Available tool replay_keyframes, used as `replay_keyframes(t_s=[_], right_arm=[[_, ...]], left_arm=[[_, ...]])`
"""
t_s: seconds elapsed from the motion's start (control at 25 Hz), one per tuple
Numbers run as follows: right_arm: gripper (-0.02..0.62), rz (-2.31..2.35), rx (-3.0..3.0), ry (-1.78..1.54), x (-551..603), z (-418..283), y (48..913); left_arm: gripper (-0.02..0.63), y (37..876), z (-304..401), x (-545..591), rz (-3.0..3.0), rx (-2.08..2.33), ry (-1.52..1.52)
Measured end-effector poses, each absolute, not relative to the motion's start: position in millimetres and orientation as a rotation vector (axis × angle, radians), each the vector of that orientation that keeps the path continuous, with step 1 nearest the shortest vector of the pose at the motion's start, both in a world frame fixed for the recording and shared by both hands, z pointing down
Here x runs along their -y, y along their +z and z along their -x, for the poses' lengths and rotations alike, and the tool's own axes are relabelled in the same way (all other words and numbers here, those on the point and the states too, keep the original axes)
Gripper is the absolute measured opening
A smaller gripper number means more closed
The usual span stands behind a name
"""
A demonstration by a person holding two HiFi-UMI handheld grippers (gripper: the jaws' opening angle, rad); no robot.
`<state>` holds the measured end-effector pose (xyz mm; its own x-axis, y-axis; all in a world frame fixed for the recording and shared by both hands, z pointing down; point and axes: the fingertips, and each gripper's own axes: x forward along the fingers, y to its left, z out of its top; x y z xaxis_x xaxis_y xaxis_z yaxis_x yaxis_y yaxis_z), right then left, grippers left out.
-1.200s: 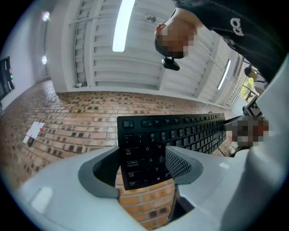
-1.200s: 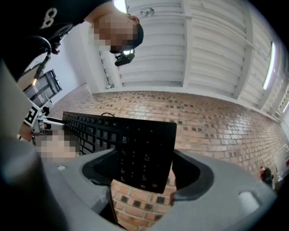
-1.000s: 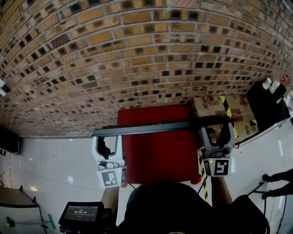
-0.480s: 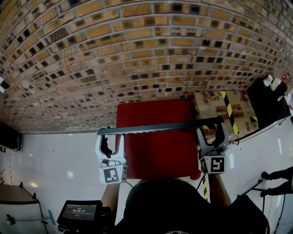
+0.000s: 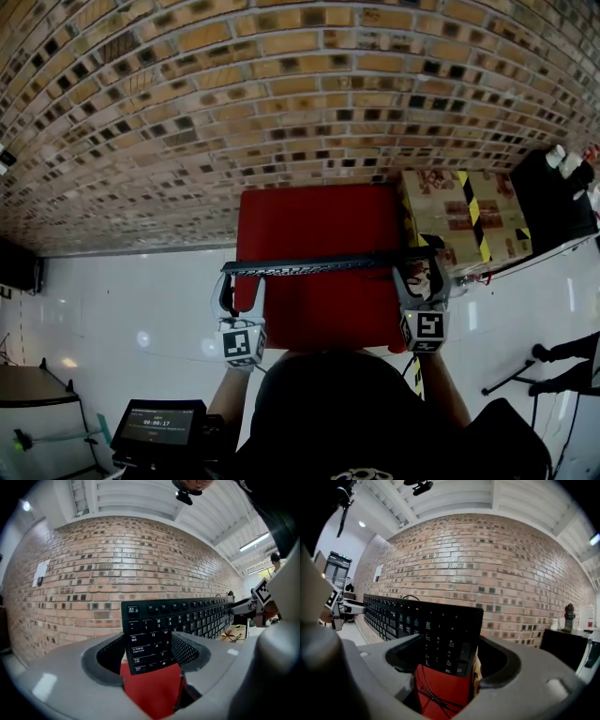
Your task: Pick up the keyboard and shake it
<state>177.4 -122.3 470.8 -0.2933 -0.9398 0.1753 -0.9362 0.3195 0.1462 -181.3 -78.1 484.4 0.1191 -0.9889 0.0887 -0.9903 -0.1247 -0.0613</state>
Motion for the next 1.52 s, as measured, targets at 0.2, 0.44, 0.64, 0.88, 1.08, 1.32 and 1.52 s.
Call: replay_keyframes(t_s=[0.2, 0.44, 0.64, 0.88, 1.08, 1.32, 1.52], right_arm=[[0.341, -1.672, 2.303, 0.081, 107, -174, 498], [0.341, -1.656, 2.278, 0.107, 102, -175, 507], [0.339, -1.651, 2.27, 0.113, 104, -170, 509], [0.339, -1.64, 2.27, 0.118, 104, -167, 512], [0.339, -1.637, 2.266, 0.129, 105, -168, 514], [0.339, -1.64, 2.262, 0.14, 106, -168, 516], [0.339, -1.627, 2.256, 0.162, 107, -168, 522]], left_arm=[[0.318, 524, 182, 60, -2.265, 2.011, 0.258], [0.318, 535, 182, 57, -2.248, 1.991, 0.284], [0.318, 533, 187, 58, -2.241, 1.993, 0.283], [0.318, 535, 189, 58, -2.238, 1.989, 0.292], [0.318, 535, 188, 58, -2.232, 1.988, 0.29], [0.318, 538, 187, 59, -2.224, 1.97, 0.306], [0.318, 543, 188, 61, -2.229, 1.975, 0.322]])
